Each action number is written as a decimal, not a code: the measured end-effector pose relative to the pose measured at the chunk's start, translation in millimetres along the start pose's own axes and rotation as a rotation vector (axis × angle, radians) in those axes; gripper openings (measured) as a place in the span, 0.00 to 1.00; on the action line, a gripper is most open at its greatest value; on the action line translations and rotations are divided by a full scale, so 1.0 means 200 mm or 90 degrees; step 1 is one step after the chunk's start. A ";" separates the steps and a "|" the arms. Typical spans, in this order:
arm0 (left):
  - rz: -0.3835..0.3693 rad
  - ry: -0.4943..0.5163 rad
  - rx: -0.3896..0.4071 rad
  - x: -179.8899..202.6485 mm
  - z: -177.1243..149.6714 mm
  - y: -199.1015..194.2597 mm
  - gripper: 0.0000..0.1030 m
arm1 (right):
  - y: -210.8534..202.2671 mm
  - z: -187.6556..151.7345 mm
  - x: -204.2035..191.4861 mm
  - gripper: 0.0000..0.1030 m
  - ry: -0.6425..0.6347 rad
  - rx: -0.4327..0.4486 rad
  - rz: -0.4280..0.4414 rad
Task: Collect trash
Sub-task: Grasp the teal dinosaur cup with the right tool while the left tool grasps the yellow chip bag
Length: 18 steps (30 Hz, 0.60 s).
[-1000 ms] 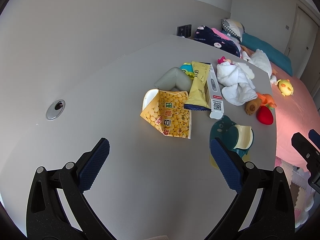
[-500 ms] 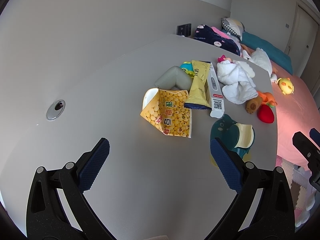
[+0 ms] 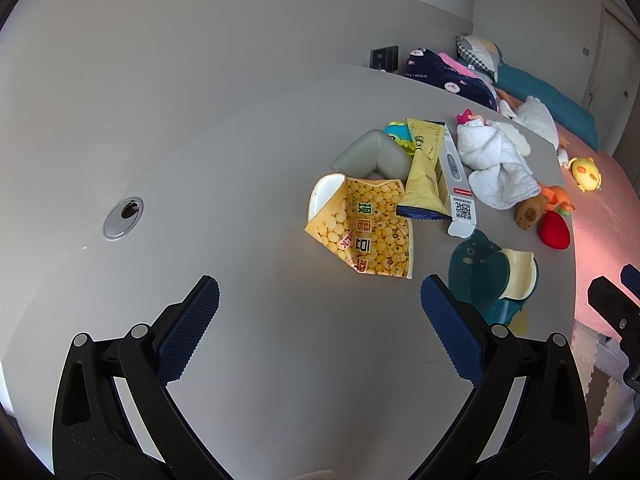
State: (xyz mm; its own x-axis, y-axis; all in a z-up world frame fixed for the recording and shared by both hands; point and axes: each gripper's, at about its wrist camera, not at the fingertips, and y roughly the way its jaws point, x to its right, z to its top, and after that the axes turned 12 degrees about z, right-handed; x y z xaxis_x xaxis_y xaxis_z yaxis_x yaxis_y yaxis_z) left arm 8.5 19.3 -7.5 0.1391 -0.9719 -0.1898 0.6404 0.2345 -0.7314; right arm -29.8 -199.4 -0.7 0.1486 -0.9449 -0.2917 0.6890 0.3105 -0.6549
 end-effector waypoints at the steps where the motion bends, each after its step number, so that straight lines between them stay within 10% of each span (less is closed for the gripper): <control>1: 0.005 0.000 -0.003 0.00 0.00 0.01 0.95 | 0.02 0.00 -0.02 0.98 -0.005 -0.005 0.006; 18: 0.015 -0.028 -0.036 -0.14 0.02 0.13 0.95 | 0.34 0.02 -0.18 0.89 -0.027 -0.076 0.042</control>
State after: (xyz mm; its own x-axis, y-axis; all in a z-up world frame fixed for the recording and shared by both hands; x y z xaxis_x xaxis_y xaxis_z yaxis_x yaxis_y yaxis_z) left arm 24.4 52.5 -17.3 0.1875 -0.9658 -0.1789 0.5933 0.2565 -0.7631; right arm 14.3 -143.8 -32.5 0.2225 -0.9246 -0.3092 0.5874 0.3803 -0.7144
